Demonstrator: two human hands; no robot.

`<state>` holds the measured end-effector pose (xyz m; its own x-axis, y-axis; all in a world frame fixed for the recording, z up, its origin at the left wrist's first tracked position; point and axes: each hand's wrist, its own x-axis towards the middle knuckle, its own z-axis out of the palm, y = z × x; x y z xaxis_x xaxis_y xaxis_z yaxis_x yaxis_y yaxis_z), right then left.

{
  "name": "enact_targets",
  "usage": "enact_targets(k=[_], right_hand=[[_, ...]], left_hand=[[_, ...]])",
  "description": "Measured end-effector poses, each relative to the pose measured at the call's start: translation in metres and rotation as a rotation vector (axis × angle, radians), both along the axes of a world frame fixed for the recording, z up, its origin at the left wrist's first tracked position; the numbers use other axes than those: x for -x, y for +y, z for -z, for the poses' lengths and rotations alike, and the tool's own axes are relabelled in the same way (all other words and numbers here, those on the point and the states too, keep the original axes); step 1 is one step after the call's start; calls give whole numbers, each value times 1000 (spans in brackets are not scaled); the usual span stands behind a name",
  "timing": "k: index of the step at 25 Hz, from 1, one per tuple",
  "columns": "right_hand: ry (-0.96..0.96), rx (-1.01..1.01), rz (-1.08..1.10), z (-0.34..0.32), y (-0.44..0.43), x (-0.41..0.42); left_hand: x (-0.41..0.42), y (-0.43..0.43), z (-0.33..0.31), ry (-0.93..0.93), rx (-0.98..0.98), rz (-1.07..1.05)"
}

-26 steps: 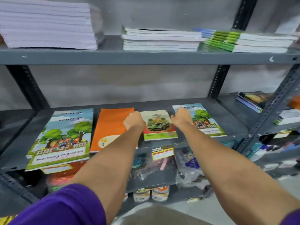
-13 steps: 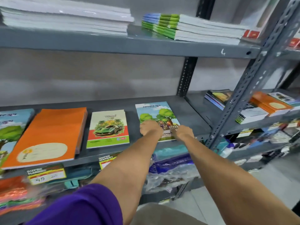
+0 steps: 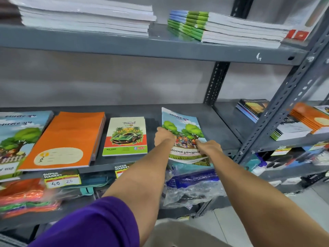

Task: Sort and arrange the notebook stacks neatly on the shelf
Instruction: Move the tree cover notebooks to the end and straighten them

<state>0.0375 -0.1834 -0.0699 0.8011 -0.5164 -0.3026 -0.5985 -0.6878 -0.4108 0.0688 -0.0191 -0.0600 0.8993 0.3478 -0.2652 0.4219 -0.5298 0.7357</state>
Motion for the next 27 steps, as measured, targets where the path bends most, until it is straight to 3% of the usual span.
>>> enact_targets(k=[7,12,19,27], right_hand=[[-77,-127,59,-55,25,-2],[-231,-103,-90,-90,94,-14],[-409,-107,-324,-88,303,-4],[-397,21,-527,-68,526,27]], left_hand=[[-5,41,-33,-90,153,-29],[-4,125,-60,-205,218,-107],[21,332,-63,-248,-16,-257],[75,547,-42,-167,-342,-352]])
